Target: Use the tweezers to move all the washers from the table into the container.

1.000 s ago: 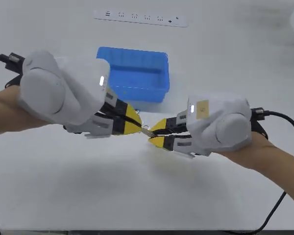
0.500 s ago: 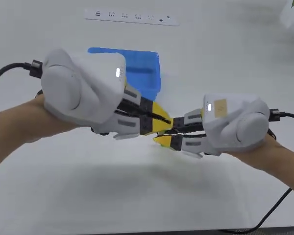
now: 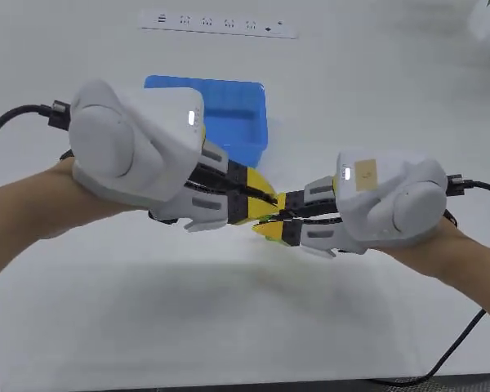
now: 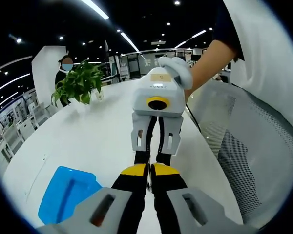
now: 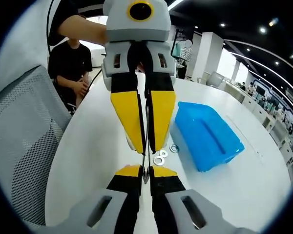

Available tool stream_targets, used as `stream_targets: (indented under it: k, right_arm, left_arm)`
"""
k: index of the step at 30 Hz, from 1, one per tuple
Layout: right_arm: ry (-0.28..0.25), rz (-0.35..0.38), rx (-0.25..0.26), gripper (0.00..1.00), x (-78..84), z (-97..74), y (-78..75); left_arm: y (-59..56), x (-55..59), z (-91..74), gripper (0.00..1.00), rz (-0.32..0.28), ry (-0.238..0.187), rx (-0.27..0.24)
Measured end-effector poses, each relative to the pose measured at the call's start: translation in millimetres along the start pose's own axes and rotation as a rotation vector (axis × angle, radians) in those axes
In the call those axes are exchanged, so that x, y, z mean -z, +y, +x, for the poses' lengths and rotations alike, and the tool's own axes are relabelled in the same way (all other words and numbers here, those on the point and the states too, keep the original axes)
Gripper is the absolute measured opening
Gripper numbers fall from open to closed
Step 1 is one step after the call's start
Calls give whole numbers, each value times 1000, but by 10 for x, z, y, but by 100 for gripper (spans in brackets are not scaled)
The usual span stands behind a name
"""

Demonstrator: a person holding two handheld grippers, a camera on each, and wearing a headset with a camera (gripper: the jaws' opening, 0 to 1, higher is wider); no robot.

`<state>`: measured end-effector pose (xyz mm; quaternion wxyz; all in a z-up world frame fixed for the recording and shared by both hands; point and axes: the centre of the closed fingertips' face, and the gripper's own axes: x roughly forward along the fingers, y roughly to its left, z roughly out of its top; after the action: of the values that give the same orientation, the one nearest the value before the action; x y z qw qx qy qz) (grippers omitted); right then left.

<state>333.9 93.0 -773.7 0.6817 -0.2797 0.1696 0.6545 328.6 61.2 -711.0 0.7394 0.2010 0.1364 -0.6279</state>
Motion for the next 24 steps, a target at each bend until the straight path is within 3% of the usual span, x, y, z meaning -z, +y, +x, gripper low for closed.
stream_targets:
  k: [9, 18, 24]
  right_arm:
    - [-14, 13, -4, 7, -14, 8, -1]
    - [-30, 34, 0, 7, -8, -1, -13]
    - [-18, 20, 1, 7, -18, 6, 20]
  left_arm:
    - [33, -28, -81, 10, -12, -21, -23]
    - [14, 4, -78, 6, 3, -6, -7]
    - [-51, -9, -68, 5, 65, 6, 4]
